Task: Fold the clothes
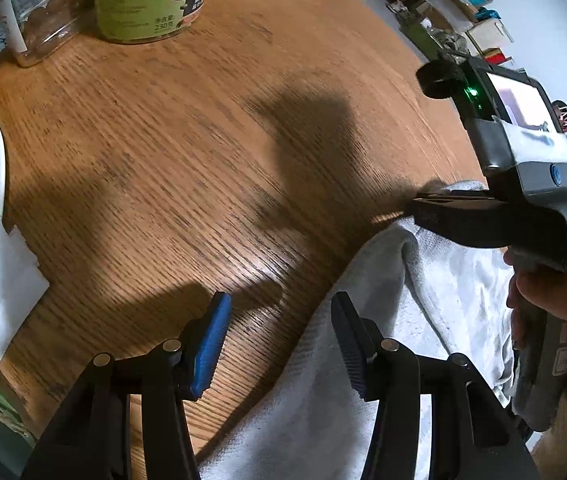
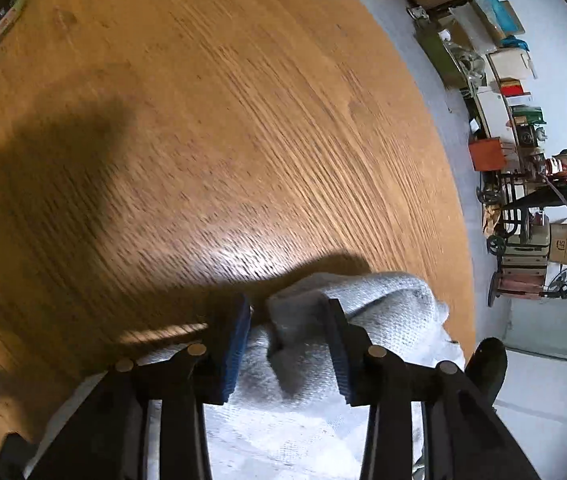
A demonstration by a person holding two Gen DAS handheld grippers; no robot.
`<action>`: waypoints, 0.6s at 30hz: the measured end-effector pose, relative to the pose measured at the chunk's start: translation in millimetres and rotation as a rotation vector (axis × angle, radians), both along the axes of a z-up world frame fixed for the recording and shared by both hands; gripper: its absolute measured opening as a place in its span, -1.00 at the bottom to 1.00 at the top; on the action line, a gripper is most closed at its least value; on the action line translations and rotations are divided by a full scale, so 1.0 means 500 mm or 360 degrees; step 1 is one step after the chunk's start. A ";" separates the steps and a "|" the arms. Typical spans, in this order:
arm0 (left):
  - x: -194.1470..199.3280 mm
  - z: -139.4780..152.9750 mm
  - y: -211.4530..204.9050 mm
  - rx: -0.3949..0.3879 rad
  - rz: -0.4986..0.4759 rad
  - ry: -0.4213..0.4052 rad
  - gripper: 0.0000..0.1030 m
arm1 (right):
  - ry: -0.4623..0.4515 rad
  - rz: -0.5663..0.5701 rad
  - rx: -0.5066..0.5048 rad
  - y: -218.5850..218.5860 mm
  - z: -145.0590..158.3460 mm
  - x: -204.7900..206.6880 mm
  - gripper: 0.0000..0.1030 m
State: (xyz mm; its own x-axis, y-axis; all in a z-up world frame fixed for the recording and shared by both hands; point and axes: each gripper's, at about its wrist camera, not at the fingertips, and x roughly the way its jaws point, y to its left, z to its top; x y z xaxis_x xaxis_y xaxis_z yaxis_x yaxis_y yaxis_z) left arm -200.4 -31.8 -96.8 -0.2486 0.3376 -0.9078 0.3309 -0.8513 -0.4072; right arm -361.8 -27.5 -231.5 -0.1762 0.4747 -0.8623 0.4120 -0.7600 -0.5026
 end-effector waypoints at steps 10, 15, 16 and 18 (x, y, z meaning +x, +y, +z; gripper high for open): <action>-0.006 -0.012 0.015 -0.0079 -0.0063 -0.0040 0.04 | 0.0079 -0.0357 -0.0424 0.047 0.033 -0.180 -0.85; -0.006 -0.021 0.082 -0.0202 -0.0326 -0.0079 0.04 | 0.0137 -0.0661 -0.0847 0.116 0.092 -0.235 -0.85; -0.004 -0.024 0.099 -0.0224 -0.0392 -0.0088 0.04 | 0.0151 -0.0731 -0.0962 0.134 0.104 -0.245 -0.85; -0.001 -0.031 0.133 -0.0267 -0.0523 -0.0107 0.04 | 0.0202 -0.0884 -0.1238 0.185 0.128 -0.261 -0.85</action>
